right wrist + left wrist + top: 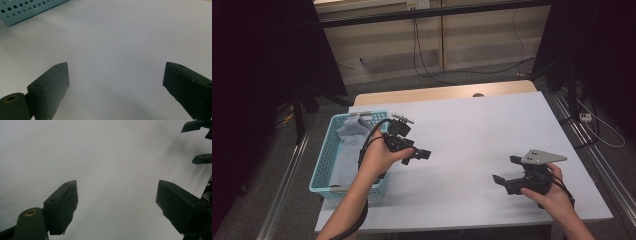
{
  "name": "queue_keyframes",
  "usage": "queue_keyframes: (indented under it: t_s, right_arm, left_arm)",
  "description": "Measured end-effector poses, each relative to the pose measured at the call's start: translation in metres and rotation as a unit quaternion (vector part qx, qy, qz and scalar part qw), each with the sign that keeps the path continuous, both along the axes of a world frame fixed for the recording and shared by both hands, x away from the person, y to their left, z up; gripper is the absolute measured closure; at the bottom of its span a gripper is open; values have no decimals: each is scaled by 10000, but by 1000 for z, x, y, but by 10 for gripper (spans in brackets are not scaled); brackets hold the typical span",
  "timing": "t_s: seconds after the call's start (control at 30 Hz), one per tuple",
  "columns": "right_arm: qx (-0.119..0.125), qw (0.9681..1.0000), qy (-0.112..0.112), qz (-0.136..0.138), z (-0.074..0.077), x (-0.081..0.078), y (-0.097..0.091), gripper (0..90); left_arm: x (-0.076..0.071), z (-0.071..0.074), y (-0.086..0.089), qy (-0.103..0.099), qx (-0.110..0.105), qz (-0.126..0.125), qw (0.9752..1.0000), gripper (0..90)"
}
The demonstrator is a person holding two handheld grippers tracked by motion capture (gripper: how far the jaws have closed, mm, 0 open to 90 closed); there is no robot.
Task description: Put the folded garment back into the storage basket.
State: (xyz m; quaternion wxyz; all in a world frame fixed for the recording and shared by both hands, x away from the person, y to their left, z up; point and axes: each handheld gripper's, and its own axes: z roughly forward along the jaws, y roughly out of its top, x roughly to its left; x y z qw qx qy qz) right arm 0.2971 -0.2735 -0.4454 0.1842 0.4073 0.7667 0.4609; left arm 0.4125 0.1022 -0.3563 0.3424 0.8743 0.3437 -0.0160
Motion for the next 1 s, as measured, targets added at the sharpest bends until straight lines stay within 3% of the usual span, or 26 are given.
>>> queue_keyframes:
  t_s: [0.37, 0.53, 0.63, 0.7, 0.77, 1.0]
  right_arm:
    - [11, 10000, 20, 16, -1, -1, -2, 62]
    - [-13, 10000, 11, 26, 0, -1, -3, 60]
    - [14, 10000, 9, 10, 0, -1, -4, 58]
    - [9, 10000, 20, 12, -1, -2, -4, 58]
    - [-10, 10000, 26, 10, -1, -2, -5, 58]
    - [5, 10000, 5, -3, 0, -2, -6, 58]
  left_arm:
    - [-11, -8, 3, -28, -256, 127, 9996, 175]
    - [-13, -13, 4, -27, -156, -6, 9999, 172]
    - [-16, -16, 2, 2, -262, 76, 9996, 171]
    - [-17, -17, 3, 0, -179, -52, 9998, 170]
    - [-20, -19, 1, 19, -286, 19, 9996, 169]
    - [-24, -26, 3, 22, -293, -19, 9996, 161]
